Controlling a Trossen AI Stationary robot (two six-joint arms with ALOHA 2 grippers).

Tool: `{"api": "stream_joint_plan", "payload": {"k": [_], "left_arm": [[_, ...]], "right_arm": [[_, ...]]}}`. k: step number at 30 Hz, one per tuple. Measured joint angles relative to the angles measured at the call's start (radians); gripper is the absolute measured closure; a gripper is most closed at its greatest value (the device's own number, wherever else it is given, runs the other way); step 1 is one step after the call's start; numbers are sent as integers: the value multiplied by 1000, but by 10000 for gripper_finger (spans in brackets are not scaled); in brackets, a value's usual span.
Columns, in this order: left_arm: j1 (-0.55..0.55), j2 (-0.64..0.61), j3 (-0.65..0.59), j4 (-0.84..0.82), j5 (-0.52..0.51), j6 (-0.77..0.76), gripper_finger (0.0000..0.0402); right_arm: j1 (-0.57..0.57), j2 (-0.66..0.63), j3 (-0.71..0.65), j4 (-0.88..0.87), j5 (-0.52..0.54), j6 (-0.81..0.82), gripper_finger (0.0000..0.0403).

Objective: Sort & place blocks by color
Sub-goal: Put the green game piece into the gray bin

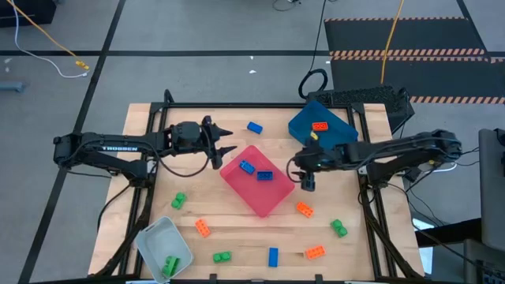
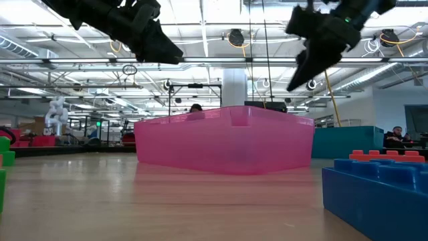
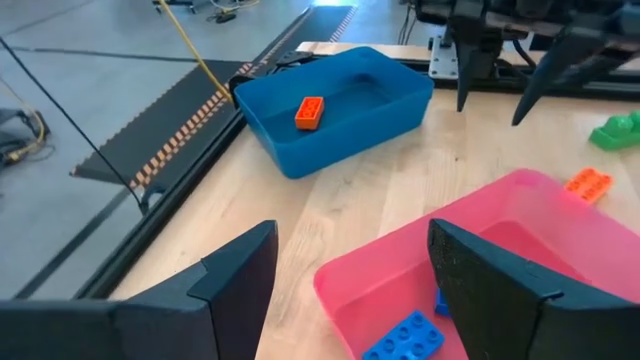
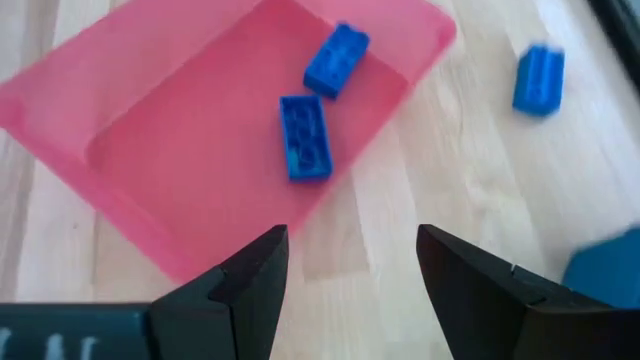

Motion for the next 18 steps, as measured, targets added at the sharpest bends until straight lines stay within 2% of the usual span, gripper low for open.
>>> {"api": "stream_joint_plan", "payload": {"k": [6,11,15,18], "left_arm": [[0,0,0,12,0,-27,144],[0,0,0,13,0,-112,144],[0,0,0,14,0,-118,144],[0,0,0,12,0,-137,144]], "right_arm": [[-2,-69,-138,46,5,39,188],[-2,-104,-192,124,13,39,188],[-3,-134,-194,131,88,27,188],[-2,-152,-194,161,193,-5,188]]}}
